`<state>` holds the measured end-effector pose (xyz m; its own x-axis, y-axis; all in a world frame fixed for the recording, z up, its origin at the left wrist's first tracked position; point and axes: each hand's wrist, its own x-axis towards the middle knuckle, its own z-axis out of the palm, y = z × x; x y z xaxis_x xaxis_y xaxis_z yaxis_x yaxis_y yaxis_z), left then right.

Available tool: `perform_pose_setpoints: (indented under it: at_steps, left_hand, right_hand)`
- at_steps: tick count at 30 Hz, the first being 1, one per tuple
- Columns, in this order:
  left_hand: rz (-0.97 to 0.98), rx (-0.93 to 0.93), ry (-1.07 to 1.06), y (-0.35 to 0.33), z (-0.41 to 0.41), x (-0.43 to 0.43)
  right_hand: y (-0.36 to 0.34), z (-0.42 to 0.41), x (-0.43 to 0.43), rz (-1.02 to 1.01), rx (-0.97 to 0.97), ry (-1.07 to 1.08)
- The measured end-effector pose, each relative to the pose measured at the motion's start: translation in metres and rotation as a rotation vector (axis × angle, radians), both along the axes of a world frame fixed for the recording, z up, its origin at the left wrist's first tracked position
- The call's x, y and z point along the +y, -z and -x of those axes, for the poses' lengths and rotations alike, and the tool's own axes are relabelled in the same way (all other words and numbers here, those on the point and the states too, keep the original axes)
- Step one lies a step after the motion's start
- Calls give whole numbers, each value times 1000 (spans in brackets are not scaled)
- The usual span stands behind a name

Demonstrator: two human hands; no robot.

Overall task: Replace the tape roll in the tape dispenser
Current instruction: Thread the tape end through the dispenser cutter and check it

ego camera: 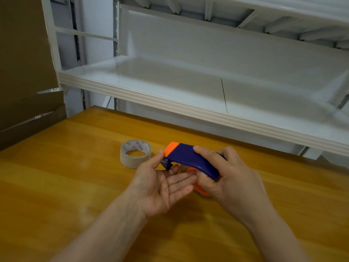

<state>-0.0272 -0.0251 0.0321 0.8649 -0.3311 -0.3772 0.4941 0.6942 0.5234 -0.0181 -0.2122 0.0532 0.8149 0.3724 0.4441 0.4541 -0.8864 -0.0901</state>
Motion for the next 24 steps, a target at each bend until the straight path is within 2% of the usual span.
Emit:
perform_pose_setpoints:
  at_steps: [5,9,12,24]
  left_hand:
    - [-91,-11,22,1,-2,5]
    - [-212,68,-236,-2,-5,20]
    - [-208,126,-378,1,-12,30]
    - [-265,121,-385,8,-19,31]
  right_hand:
    - [-7,-7,-1,68,107,39]
    - [-18,-14,-4,98,219,45]
    - [-25,-21,-6,116,258,32]
    - [-18,-33,-9,168,337,24]
